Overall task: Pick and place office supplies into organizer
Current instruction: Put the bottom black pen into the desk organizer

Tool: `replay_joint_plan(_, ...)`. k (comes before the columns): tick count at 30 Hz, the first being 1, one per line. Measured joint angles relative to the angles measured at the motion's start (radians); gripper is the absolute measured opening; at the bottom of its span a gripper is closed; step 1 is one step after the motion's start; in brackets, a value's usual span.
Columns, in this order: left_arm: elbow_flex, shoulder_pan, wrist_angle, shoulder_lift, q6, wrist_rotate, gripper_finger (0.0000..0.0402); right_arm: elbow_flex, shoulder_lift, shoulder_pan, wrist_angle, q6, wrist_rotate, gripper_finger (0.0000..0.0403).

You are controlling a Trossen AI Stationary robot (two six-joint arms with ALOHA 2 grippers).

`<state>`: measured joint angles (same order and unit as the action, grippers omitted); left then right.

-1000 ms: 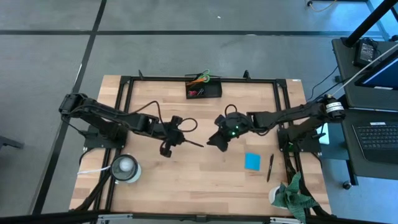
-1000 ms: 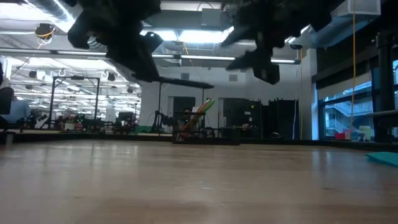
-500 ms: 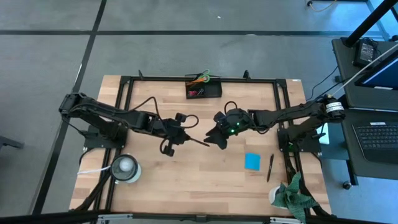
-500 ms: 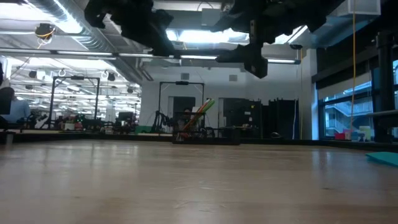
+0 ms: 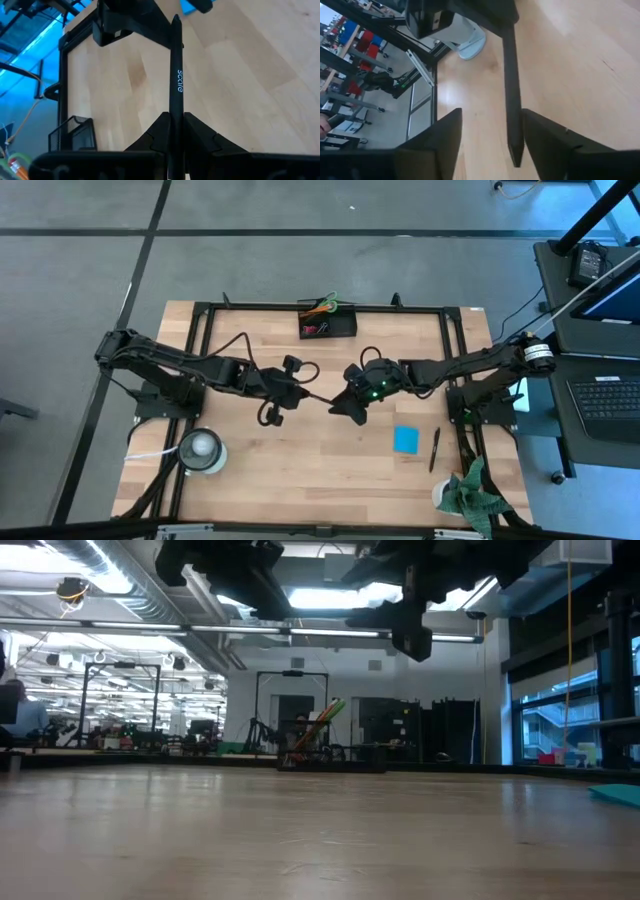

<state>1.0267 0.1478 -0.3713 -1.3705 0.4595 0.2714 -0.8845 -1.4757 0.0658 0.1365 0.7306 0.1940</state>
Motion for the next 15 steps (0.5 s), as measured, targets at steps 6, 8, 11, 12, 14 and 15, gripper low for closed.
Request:
replay_joint_plan(6, 0.000, 0.002, 0.000, 0.000, 0.001, 0.020, 0.0029, 0.000, 0.000, 0.000, 0.001, 0.001, -0.001, 0.0150)
replay_joint_plan(8, 0.000, 0.002, 0.001, 0.000, 0.001, 0.021, 0.0029, 0.000, 0.000, 0.000, -0.001, 0.001, -0.002, 0.0131)
replay_joint_plan(11, 0.000, 0.002, 0.002, 0.000, 0.001, 0.021, 0.0029, 0.000, 0.000, 0.000, -0.001, -0.002, -0.002, 0.0102)
replay_joint_plan(12, 0.000, 0.002, 0.002, 0.000, 0.001, 0.022, 0.0029, 0.000, 0.000, 0.000, -0.001, -0.003, -0.003, 0.0093)
replay_joint_plan(14, 0.000, 0.002, 0.003, 0.000, 0.001, 0.029, 0.0029, 0.000, 0.000, 0.000, -0.001, -0.003, -0.004, 0.0074)
replay_joint_plan(15, 0.000, 0.003, 0.006, 0.000, 0.002, 0.037, 0.0030, 0.000, 0.000, 0.000, -0.001, -0.003, -0.004, 0.0065)
